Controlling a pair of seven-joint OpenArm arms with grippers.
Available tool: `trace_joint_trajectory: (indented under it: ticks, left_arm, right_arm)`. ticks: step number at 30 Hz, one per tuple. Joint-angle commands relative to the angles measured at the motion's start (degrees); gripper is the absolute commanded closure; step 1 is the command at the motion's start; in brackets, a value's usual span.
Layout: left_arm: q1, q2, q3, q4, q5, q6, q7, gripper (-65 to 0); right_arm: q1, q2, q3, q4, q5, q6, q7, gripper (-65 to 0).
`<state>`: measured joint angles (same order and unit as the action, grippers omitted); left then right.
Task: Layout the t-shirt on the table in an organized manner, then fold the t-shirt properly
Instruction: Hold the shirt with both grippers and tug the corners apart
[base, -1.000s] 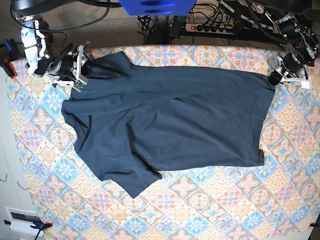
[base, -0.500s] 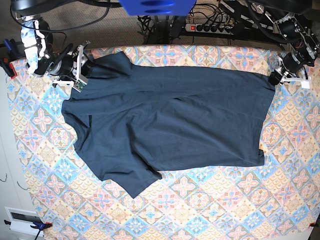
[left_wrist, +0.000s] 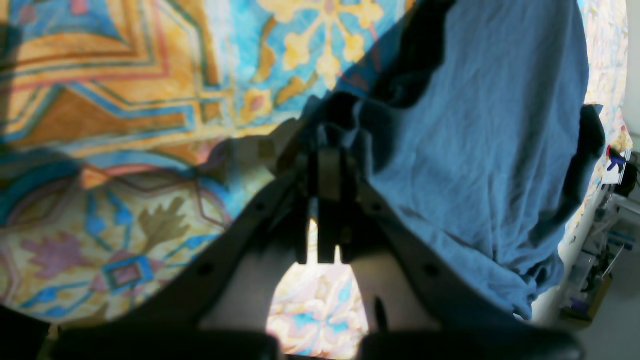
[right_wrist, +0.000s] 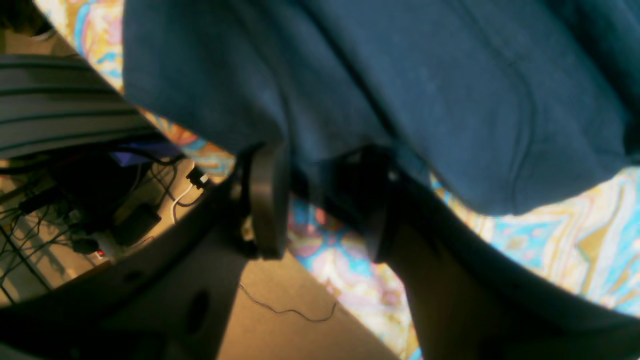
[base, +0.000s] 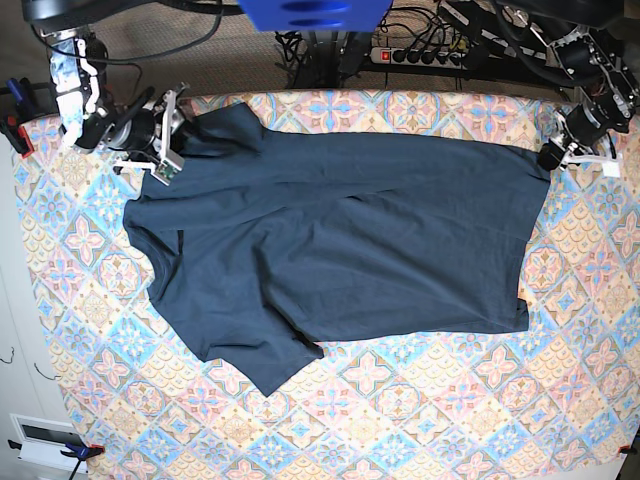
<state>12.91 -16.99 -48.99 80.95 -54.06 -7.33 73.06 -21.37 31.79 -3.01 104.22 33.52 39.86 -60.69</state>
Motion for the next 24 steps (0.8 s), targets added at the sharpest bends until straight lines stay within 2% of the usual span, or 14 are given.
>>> trace_joint_trajectory:
  ticks: [1,7,11,13,16,24]
  left_arm:
    - [-0.2,-1.07,-0.28,0.86,-1.1,-0.18,-0.22,0.0]
    - [-0.2,-1.07,-0.28,0.86,-1.1,-0.18,-0.22,0.0]
    - [-0.2,-1.07,-0.28,0.86,-1.1,-0.18,-0.22,0.0]
    - [-0.2,-1.07,-0.28,0.86,-1.1,-0.18,-0.22,0.0]
    - [-0.2,-1.07,-0.28,0.86,-1.1,-0.18,-0.31,0.0]
    - [-0.2,-1.07,-0.28,0.86,-1.1,-0.18,-0.22,0.0]
  right_arm:
    - [0.66,0.96,0.32,0.96,0.81,0.14,0.86,-23.6]
    - [4.44,0.96,-4.16,0.96,0.81,0.14,0.86,-23.2]
    - [4.97,0.96,-4.86,0.79,0.81,0.14,1.13,-22.6]
    - [4.97,0.96,-4.69,0.61,0.81,0.14,1.13,-17.5]
    - [4.97,0.96,-4.69,0.52,0.81,0.14,0.86,-3.7]
    - [4.88,1.4,-4.6,2.63,0.81,0.14,0.86,-3.8]
